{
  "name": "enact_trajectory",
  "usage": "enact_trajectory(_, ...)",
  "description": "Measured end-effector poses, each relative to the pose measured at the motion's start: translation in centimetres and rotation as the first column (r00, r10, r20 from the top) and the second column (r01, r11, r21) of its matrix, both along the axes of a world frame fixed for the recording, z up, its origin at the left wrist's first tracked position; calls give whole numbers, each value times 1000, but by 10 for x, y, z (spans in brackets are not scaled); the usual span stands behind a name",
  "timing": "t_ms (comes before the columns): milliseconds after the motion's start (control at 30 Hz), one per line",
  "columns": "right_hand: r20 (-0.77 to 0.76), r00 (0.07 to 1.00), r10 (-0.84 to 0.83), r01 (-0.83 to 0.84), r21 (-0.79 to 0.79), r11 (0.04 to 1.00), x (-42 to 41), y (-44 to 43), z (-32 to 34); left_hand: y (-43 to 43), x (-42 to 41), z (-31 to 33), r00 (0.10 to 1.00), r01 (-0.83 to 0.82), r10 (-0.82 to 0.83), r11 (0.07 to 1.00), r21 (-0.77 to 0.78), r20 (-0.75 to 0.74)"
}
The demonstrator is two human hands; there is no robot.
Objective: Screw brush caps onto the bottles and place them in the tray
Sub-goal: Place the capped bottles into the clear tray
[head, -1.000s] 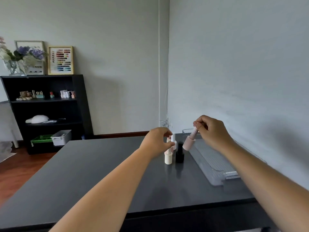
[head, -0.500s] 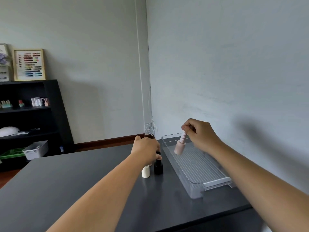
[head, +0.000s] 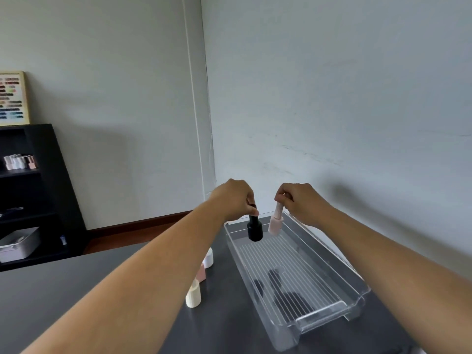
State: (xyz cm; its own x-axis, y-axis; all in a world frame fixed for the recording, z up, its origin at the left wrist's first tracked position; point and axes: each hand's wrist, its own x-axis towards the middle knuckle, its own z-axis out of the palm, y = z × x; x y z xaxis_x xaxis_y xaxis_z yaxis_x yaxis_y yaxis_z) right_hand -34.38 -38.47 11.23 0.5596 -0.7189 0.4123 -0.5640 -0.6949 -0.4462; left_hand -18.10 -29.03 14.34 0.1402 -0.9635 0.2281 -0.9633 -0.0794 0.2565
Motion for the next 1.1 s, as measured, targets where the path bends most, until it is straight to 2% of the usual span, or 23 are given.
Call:
enact_trajectory(233,-63,997,-49,51,30,998,7,-37,-17,-62,-8,-36,997,-75,76,996,40,-3)
enact_trajectory(567,-103,993,-59,62,31,998,25,-71,-39,-102,-7,-62,993,-103,105,994,42,-49)
enact_trajectory(733,-101,991,-93,98,49,994,29,-80,-45,-106,-6,-65,991,-105,108,994,31,-83)
enact_trajectory(967,-117,989,-94,96,14,995,20,-64,-33,-86,4,-49,995,-83,85,995,46,-44)
enact_trajectory(1100,-40,998,-50,51,9,999,18,-38,-15,-52,14,-28,995,-90,90,996,23,-32)
